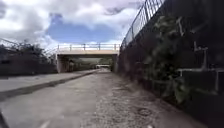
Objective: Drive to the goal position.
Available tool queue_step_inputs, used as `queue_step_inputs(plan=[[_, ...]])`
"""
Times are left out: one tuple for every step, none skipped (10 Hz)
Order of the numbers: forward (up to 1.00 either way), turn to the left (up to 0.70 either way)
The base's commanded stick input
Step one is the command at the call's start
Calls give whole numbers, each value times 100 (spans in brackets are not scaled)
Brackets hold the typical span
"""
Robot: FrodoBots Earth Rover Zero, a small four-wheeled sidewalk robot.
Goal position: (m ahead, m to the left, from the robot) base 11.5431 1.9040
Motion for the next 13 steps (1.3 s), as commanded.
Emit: queue_step_inputs(plan=[[100,0],[100,0],[100,0],[100,0],[100,0],[100,0],[100,0],[100,0],[100,-3],[100,-12],[100,-22],[100,0],[100,0]])
